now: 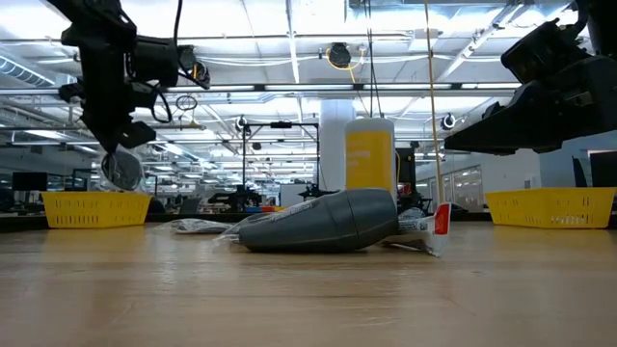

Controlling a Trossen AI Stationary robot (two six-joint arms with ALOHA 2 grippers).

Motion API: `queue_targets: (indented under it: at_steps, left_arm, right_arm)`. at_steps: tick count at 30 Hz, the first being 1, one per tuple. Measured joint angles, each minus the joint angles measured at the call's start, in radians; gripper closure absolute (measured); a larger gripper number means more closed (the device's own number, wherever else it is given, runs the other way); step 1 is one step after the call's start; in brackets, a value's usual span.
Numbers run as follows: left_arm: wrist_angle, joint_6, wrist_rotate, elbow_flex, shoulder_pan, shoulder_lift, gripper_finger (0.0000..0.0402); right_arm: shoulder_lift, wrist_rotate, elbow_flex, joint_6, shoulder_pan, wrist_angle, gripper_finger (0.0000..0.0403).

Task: Pick & Place Travel size toiletries
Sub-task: Put the black hairbrush into the left yellow bin, then put the white toothpaste into the right yellow bin

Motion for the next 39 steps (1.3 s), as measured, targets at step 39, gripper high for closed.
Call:
queue_targets:
  at_steps: [39]
  left_arm:
    - [0.074,0.135,0.163,-0.009,0.172,0.157,0.0247]
  right_arm:
    - [0.000,-0.002,0.000,0.000,0.000,-0.007,0.0264]
